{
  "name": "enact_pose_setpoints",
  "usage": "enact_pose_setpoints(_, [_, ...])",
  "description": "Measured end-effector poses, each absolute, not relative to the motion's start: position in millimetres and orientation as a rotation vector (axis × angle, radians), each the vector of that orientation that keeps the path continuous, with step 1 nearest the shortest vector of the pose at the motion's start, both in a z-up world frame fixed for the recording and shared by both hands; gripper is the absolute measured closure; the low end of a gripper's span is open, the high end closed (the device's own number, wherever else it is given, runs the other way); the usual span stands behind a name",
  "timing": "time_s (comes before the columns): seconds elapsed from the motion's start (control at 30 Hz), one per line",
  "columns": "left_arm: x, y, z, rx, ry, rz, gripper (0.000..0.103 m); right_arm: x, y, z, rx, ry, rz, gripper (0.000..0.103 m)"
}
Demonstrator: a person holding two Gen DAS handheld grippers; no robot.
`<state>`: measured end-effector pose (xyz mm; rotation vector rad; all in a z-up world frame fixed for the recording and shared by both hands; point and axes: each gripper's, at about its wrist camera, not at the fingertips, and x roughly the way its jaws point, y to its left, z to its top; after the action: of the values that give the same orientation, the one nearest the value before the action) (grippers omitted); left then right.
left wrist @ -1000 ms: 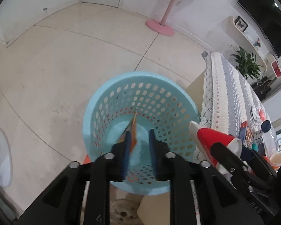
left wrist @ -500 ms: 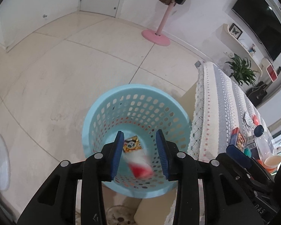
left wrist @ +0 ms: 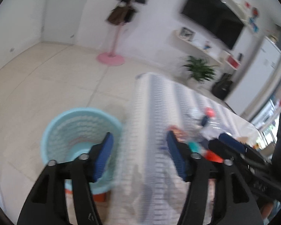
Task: Collect trash
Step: 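Grasp the red plastic bag with the left tool while the right grasps the orange cup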
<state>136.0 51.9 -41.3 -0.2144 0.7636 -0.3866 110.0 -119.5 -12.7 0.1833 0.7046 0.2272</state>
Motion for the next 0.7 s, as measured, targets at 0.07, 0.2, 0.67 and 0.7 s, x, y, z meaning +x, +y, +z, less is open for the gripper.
enact_pose_setpoints(0.07, [124, 22, -33, -0.192, 0.75, -0.451, 0.032, 94, -148, 0, 0.171, 0.665, 0.176, 0.04])
enact_pose_setpoints(0.2, [105, -45, -30, -0.116, 0.762, -0.58, 0.026, 60, -207, 16, 0.116, 0.603, 0.05, 0.04])
enact_pose_setpoints(0.67, [119, -163, -126, -0.029, 0.994, -0.635, 0.023, 39, -337, -40, 0.038, 0.68, -0.115, 0.031])
enact_pose_setpoints(0.7, [123, -166, -131, -0.042, 1.012, -0.639, 0.023, 41, -340, -45, 0.036, 0.691, -0.108, 0.031])
